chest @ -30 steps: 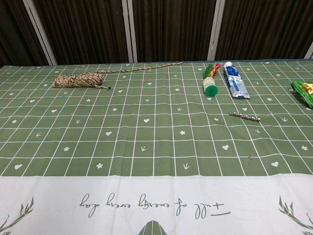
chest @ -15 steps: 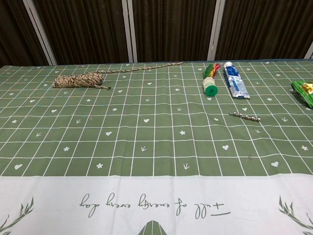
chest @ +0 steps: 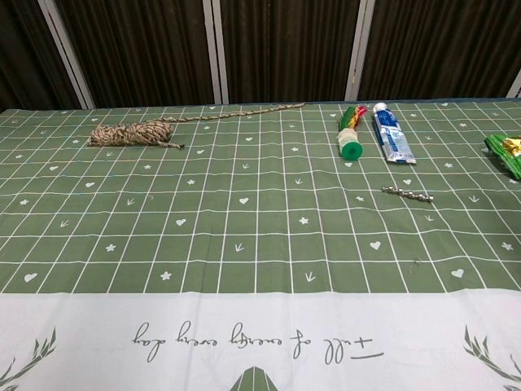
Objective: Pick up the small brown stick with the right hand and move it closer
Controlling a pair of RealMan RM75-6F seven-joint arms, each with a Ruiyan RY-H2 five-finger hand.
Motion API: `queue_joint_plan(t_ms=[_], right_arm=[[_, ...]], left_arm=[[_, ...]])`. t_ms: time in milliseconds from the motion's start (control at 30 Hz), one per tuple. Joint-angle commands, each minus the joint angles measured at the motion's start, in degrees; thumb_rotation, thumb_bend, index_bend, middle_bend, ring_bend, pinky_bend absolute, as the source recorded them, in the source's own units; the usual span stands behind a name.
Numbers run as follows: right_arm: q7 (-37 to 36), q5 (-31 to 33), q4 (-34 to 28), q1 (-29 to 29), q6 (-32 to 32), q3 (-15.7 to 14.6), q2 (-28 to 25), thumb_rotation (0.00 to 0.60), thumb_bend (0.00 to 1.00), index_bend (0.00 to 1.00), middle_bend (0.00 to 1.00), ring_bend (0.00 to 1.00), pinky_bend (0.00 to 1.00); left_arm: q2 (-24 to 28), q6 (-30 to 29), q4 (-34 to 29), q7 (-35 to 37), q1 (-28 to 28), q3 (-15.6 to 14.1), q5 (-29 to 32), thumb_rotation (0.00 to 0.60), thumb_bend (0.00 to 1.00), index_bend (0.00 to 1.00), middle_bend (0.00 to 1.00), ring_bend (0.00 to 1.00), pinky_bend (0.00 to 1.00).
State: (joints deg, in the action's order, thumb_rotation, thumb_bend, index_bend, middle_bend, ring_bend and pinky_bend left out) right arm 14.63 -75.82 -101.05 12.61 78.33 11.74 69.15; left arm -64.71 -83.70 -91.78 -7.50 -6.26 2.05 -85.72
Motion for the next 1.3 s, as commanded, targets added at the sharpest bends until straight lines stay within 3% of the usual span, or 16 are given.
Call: queue_joint_plan(t_ms=[33,200,467,933,1067,1300], right_arm=[[7.35,7.91,-0.26,6.09,-3.88,4.70,6.29,0.600,0.11,0.23,0.00,0.00,0.00],[12.17,13.72,4.21,11.05,-5.51,6.21,14.71,0.600,0.11,0.35,0.03,0.00,0.00],[16.95,18.77,12.63,16.67,-6.38,7.19,25.37,0.600,0.14,0.45,0.08,0.00,0.00],[18.70,27.08,24.75,23.60,-9.17,11.98,35.10,0.600,0.18,0.45,0.09,0.00,0.00],[18.11,28.13,27.83,25.12,-10.18,12.51,37.10,0.600,0.18,0.41,0.09,0.00,0.00],[17.77,32.09,37.05,28.84,-14.18,14.12,41.80,0.600,0.17,0.44,0.09,0.00,0.00]], left_arm=[[0.02,0.37,-0.02,-0.04,-0.16,0.01,0.23,0.600,0.16,0.00,0.00,0.00,0.00],[0.21,0.51,0.00,0.18,-0.25,-0.19,-0.06,0.600,0.15,0.00,0.00,0.00,0.00],[0.54,1.10,-0.25,0.56,-0.36,-0.29,0.36,0.600,0.15,0.00,0.00,0.00,0.00],[0.92,2.10,-0.91,0.90,-0.55,-0.24,1.49,0.600,0.16,0.00,0.00,0.00,0.00],[0.96,2.21,-1.01,0.81,-0.59,-0.25,1.61,0.600,0.16,0.00,0.00,0.00,0.00],[0.95,2.66,-1.30,0.39,-0.70,-0.22,2.22,0.600,0.16,0.00,0.00,0.00,0.00]])
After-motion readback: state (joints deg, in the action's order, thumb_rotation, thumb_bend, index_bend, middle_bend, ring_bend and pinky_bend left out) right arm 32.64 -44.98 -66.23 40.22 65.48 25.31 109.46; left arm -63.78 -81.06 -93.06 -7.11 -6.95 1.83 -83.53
